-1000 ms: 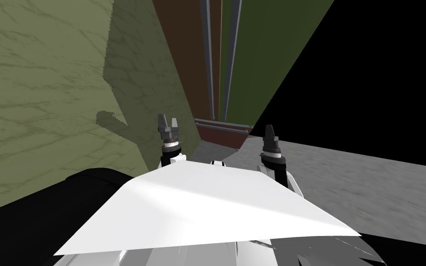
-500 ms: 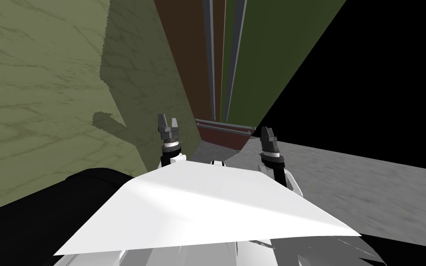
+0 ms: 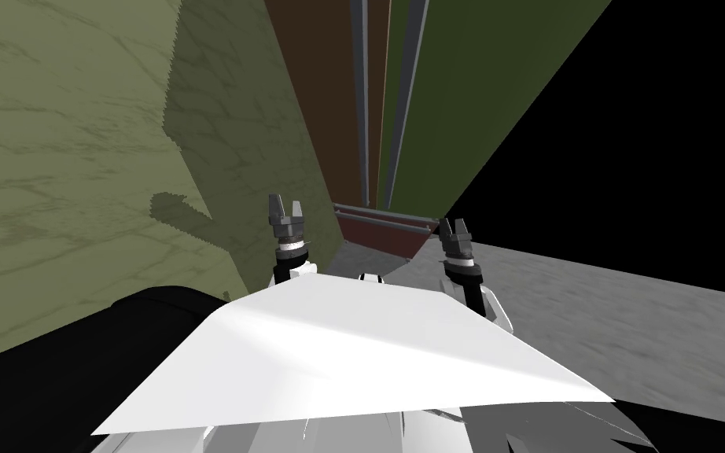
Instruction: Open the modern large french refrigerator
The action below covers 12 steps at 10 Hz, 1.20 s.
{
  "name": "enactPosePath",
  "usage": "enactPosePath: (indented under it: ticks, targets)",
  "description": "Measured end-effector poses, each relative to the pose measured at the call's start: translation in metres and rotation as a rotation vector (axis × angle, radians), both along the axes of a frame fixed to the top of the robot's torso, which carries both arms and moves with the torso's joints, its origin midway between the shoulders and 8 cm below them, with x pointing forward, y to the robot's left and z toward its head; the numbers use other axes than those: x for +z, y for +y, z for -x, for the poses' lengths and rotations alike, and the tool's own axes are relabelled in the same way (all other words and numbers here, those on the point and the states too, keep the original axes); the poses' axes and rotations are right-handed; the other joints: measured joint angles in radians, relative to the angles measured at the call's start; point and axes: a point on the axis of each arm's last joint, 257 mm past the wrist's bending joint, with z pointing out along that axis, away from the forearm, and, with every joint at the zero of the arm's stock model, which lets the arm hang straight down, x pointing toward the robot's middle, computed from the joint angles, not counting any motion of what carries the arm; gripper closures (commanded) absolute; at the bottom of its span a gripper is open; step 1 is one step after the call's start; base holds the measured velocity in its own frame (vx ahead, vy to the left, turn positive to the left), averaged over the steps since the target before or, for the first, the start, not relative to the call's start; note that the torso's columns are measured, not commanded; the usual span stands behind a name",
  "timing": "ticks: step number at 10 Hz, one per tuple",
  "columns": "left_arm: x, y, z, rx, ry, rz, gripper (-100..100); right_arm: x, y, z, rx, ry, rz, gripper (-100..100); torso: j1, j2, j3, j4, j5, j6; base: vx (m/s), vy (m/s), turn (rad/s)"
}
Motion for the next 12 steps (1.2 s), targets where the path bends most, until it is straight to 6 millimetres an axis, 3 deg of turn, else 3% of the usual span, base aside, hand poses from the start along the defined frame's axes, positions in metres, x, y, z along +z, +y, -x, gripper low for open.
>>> enactPosePath:
  ticks: [12]
  targets:
    - [0.0, 0.0, 0.0, 0.0, 0.0, 0.0, 0, -0.036, -0.021, -0.023, -0.237, -0.013, 0.34, -100, 0.001, -0.001, 0.0, 0.0, 0.0, 0.0, 0.052, 0.017, 0.029]
